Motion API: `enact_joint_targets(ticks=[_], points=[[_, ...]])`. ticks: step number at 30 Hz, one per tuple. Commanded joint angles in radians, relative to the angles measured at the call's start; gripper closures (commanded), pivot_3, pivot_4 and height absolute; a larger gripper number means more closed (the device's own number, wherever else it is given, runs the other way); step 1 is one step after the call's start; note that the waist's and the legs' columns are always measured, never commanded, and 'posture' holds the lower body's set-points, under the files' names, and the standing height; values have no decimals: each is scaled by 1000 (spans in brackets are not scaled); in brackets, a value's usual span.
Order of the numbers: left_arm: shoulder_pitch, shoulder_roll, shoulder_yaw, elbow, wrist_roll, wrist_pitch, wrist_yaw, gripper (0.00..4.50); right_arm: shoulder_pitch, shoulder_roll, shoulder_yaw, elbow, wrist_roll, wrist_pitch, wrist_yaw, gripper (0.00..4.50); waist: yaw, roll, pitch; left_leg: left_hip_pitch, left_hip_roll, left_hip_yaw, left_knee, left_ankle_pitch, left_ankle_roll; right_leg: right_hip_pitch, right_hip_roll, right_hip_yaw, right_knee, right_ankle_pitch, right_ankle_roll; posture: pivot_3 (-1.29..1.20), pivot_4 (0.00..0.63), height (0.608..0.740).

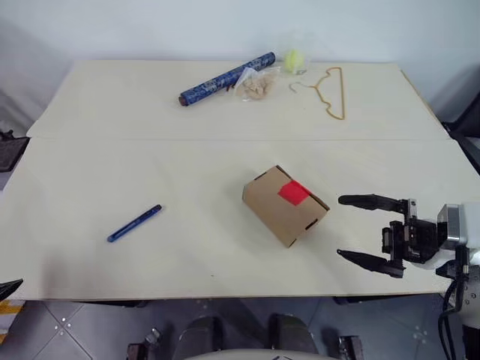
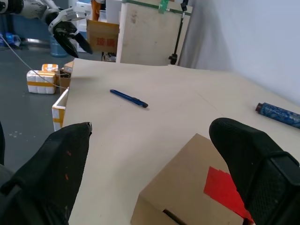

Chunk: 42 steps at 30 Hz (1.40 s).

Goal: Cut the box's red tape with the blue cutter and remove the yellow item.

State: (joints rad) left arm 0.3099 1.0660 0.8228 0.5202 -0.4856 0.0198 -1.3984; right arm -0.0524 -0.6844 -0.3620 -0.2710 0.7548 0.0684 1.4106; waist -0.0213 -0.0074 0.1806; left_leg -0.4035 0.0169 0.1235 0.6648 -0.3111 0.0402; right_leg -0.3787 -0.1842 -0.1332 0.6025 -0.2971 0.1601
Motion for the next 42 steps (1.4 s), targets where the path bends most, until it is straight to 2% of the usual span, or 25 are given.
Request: enact_joint_targets(ticks=[1,7,11,15,21,22,24,33,40,42], points=[[-105,-53,-155,-183,18,26,78,8,-3,-26,-7,-37,51,18,23,51,11,2,1,0,0,0,0,0,0,1,0,0,-1,0,0,0,150,740],[-266,-93,-357,-266,79,91,167,8,7,-40,6,-81,56,37,15,51,12,1,0,1,1,1,0,3,-1,0,2,1,5,0,-1,0,150,740],[-400,-76,-528,-236,199,133,230,8,21,-28,21,-121,40,45,-32,51,14,2,0,1,0,2,0,5,4,0,2,0,6,0,-1,0,150,740],[-463,-51,-610,-328,212,305,249,8,34,-29,28,-139,40,49,-62,51,17,1,0,1,0,2,0,5,5,0,2,1,7,1,-1,0,150,740],[-541,-71,-704,-345,266,386,295,8,53,-26,35,-160,42,47,-90,51,26,2,0,1,-1,2,0,7,6,0,2,1,7,1,-1,0,150,740],[-553,-80,-717,-342,272,405,305,303,57,-27,32,-163,42,48,-96,0,27,2,0,1,-1,1,0,8,6,0,2,1,7,1,-1,0,150,740],[-560,-92,-740,-349,275,440,310,526,67,-31,25,-168,41,48,-106,0,33,4,-1,1,-1,1,0,8,6,1,2,1,7,1,-1,0,150,740],[-558,-121,-751,-344,284,411,340,3059,99,-39,5,-181,46,39,-119,0,42,5,-2,1,-1,2,0,8,6,1,2,1,7,1,-1,0,150,740],[-557,-133,-757,-356,282,405,331,3059,99,-42,7,-171,42,34,-116,0,47,6,-3,1,-1,1,1,8,6,1,1,1,7,1,0,0,150,740],[-557,-137,-757,-354,285,395,335,3426,101,-40,9,-167,39,30,-113,0,47,7,-3,1,-2,1,1,8,6,1,1,1,7,1,0,0,150,740]])
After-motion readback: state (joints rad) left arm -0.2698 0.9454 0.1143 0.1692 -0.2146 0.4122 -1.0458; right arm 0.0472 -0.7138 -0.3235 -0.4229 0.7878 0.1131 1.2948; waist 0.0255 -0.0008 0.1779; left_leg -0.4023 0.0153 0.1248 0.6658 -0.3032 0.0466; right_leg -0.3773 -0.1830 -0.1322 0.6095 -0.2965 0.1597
